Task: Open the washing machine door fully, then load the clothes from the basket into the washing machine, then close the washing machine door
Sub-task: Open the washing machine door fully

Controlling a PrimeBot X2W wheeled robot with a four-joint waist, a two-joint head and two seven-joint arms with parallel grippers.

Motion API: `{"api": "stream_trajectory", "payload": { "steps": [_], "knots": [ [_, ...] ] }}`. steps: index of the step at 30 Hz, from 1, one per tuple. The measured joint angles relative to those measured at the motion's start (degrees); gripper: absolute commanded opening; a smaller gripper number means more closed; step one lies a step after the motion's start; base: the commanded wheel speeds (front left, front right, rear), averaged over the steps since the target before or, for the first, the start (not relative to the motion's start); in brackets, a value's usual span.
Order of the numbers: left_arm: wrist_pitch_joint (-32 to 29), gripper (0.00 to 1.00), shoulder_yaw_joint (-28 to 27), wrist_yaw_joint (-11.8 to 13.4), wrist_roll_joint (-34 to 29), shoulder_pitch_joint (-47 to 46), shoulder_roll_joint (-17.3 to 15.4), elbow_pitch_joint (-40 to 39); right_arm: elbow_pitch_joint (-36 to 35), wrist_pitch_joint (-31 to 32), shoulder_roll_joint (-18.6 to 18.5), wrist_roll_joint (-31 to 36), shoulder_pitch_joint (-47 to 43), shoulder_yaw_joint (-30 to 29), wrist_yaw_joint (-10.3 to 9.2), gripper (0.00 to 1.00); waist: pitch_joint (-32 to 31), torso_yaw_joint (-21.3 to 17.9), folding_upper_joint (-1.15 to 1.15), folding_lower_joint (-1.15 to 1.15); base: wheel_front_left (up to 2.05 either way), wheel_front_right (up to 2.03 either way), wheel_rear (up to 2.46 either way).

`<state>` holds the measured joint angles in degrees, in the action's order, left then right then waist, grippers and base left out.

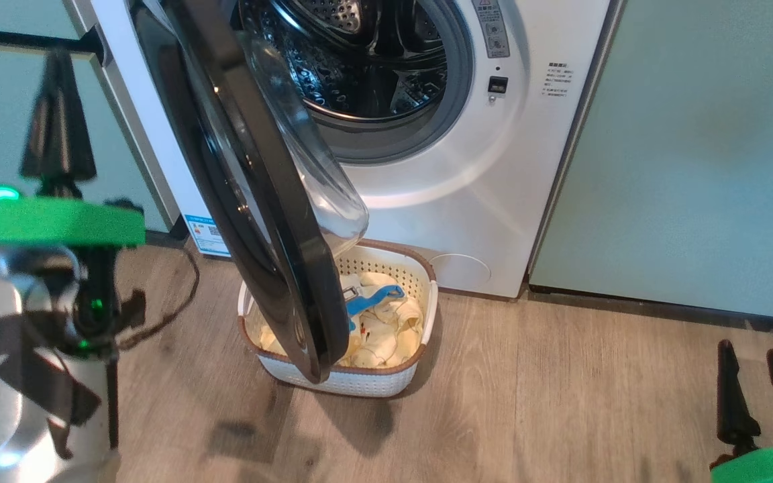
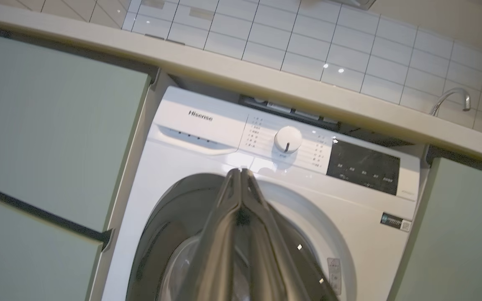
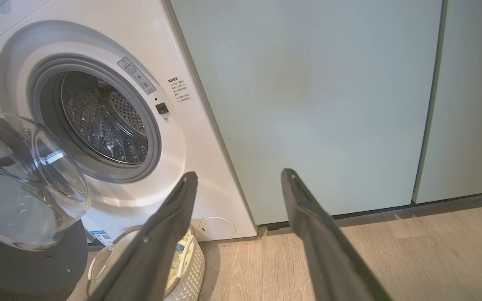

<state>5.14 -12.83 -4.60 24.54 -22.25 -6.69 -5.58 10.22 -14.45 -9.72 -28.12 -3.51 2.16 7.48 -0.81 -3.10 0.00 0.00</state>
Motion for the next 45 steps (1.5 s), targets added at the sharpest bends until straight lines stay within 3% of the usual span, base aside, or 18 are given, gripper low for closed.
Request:
{"api": "stream_trajectory", "payload": {
  "steps": [4, 10, 26, 38, 45],
  "knots": [
    [-4.38, 0.00, 2.34, 1.25, 0.34, -3.62, 0.19, -6.51, -0.01, 0.00, 0.10, 0.15, -0.24, -0.05, 0.00, 1.00, 0.07, 0.29, 0.00, 0.00, 0.00, 0.00, 0.00],
    [-9.83, 0.00, 11.39, 1.86, 0.34, -7.72, 2.50, -12.44, -0.01, 0.00, 0.34, 0.24, -0.85, -0.09, 0.00, 1.00, 0.13, 0.46, 0.00, 0.00, 0.00, 0.00, 0.00],
    [-13.79, 0.00, 36.48, 6.35, 0.33, -3.03, 4.13, -14.59, 0.01, 0.00, 0.79, 0.24, -0.85, -0.10, 0.00, 1.00, 0.38, 0.63, 0.00, 0.00, 0.00, 0.00, 0.00],
    [-10.09, 0.00, 47.35, 8.38, -0.82, 0.79, 4.04, -7.69, 0.00, 0.00, 0.80, 0.24, -0.84, -0.20, 0.00, 1.00, 0.96, 1.08, 0.00, 0.00, 0.00, 0.00, 0.00],
    [-5.26, 0.00, 50.83, 9.06, -4.44, 2.06, 3.96, 1.99, 0.01, 0.00, 0.80, 0.24, -0.81, -0.04, 0.00, 1.00, 1.46, 0.89, 0.00, 0.00, 0.00, 0.00, 0.00]
  ]
}}
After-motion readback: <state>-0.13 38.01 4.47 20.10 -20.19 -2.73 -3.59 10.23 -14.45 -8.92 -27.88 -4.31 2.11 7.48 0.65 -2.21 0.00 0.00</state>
